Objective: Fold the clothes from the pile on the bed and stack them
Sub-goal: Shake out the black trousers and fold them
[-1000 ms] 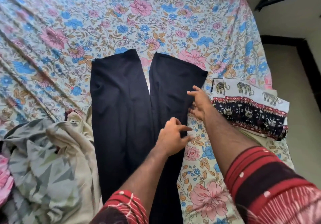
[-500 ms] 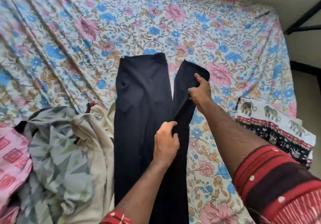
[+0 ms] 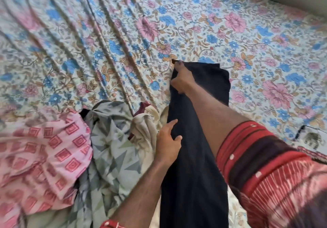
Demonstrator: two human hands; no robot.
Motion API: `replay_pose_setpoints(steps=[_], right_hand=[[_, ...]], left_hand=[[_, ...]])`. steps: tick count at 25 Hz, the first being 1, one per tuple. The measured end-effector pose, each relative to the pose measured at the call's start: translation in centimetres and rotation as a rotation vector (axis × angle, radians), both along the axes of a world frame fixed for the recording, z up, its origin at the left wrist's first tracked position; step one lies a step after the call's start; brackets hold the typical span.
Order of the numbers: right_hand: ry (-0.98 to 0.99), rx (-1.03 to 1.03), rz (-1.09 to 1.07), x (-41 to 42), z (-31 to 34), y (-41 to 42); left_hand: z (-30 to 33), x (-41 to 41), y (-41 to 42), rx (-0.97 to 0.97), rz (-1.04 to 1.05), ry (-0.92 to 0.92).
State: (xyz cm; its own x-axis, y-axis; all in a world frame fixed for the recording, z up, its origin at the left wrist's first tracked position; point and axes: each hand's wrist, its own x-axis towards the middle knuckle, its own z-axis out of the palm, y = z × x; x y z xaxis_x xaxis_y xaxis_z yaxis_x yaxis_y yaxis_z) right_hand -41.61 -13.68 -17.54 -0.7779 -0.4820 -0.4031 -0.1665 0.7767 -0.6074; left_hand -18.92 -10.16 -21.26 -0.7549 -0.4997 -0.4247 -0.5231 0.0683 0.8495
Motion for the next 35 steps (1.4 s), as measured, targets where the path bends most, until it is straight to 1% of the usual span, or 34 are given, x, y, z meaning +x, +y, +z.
replay_pose_setpoints(steps=[2,3,5,6,9,11,13,16,18,21,23,26,28,30,31,32,34,35], right_hand=[[-0.082,-0.049,-0.025,1.2,-1.6,-1.0],[-0.073,-0.117,-0.083,1.9,-2.2,-0.7],[-0.035,-0.255,-0.241,4.2,-3.1,1.5],[-0.016,-0.295,-0.288,5.7,-3.4,3.1],[0.032,-0.348,-0.327,11.4,-3.7,9.5],[0.055,-0.365,-0.343,15.2,-3.7,14.1],[0.048,-0.347,-0.34,19.6,-3.3,18.0],[0.006,-0.298,-0.325,27.8,-2.7,23.0],[-0.031,-0.285,-0.35,32.6,-2.4,25.5],[-0.113,-0.275,-0.408,37.5,-2.8,28.1],[-0.162,-0.256,-0.42,39.5,-3.2,29.3],[-0.21,-0.178,-0.317,41.8,-3.1,31.0],[-0.231,-0.134,-0.183,42.8,-3.1,32.1],[-0.262,-0.121,-0.065,43.4,-3.0,33.1],[-0.282,-0.113,-0.031,43.7,-3.1,33.8],[-0.296,-0.104,-0.016,44.0,-3.2,34.4],[-0.297,-0.093,-0.017,44.9,-3.7,35.7],[-0.294,-0.094,-0.012,45.4,-3.8,36.2]], left_hand=[[-1.3,0.9,-1.4,0.087,0.035,-0.022],[-1.4,1.3,-1.6,0.137,0.06,-0.02],[-1.2,2.0,-1.4,0.17,0.103,-0.033],[-1.0,2.5,-1.0,0.182,0.129,-0.045],[-0.5,4.8,0.6,0.284,0.188,-0.111],[-0.4,6.8,2.1,0.376,0.155,-0.188],[-0.2,9.0,3.3,0.422,0.095,-0.247],[-0.4,13.0,5.7,0.366,-0.051,-0.377],[-0.6,15.0,6.8,0.284,-0.1,-0.408],[-0.6,17.0,6.8,0.28,0.043,-0.354],[-0.2,18.0,6.2,0.312,0.074,-0.356],[0.8,20.0,7.5,0.312,-0.038,-0.441],[0.5,21.6,8.9,0.224,-0.139,-0.484],[-0.1,23.3,10.4,0.185,-0.154,-0.524],[-0.3,24.2,10.9,0.23,-0.099,-0.547],[-0.4,24.8,11.2,0.316,-0.011,-0.559],[-0.4,26.4,11.6,0.472,0.184,-0.488],[-0.2,27.1,11.7,0.478,0.234,-0.451]])
